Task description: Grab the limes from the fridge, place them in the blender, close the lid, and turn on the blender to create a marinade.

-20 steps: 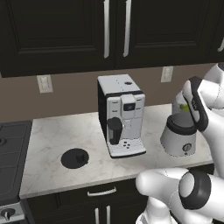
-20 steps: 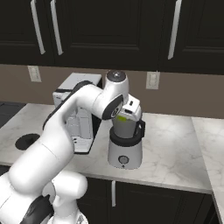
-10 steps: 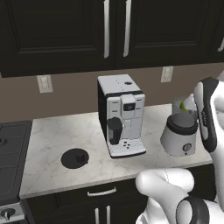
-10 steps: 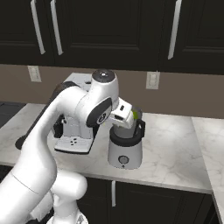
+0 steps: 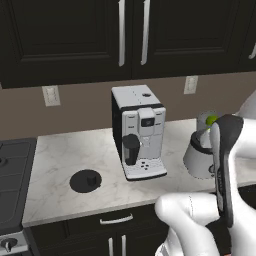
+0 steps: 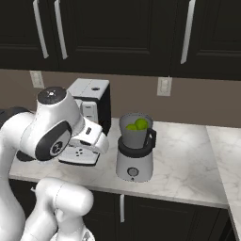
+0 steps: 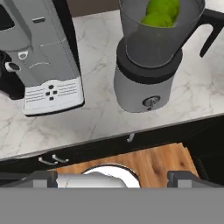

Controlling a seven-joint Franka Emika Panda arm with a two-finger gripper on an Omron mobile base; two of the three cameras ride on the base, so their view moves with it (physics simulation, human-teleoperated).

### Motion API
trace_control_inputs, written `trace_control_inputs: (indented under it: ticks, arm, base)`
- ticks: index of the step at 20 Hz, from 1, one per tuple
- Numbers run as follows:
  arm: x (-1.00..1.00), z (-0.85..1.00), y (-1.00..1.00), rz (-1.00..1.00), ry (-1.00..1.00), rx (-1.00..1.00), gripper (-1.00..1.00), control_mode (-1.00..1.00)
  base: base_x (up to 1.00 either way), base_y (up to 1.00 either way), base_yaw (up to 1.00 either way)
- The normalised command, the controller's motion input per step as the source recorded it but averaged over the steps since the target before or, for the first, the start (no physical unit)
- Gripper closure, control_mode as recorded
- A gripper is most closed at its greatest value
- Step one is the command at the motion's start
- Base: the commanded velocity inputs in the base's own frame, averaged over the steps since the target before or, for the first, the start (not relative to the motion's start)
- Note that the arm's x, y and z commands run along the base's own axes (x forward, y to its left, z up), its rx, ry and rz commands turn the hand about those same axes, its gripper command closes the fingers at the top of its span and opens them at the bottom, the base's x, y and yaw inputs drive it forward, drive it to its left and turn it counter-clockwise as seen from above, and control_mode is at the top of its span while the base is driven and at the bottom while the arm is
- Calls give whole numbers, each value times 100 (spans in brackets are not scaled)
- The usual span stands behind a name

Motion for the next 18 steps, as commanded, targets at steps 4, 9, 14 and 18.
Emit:
trace_control_inputs:
  ticks: [4, 9, 14, 18]
  arm:
    - [-57, 2, 92, 0, 0, -7, -100, -100]
    - [-34, 7, 89, 0, 0, -3, -100, -100]
    - [-13, 9, 76, 0, 0, 0, -100, -100]
    - [-1, 0, 73, 0, 0, 0, -100, -100]
  base:
    - [0, 0, 0]
    - [0, 0, 0]
    - [0, 0, 0]
    - [0, 0, 0]
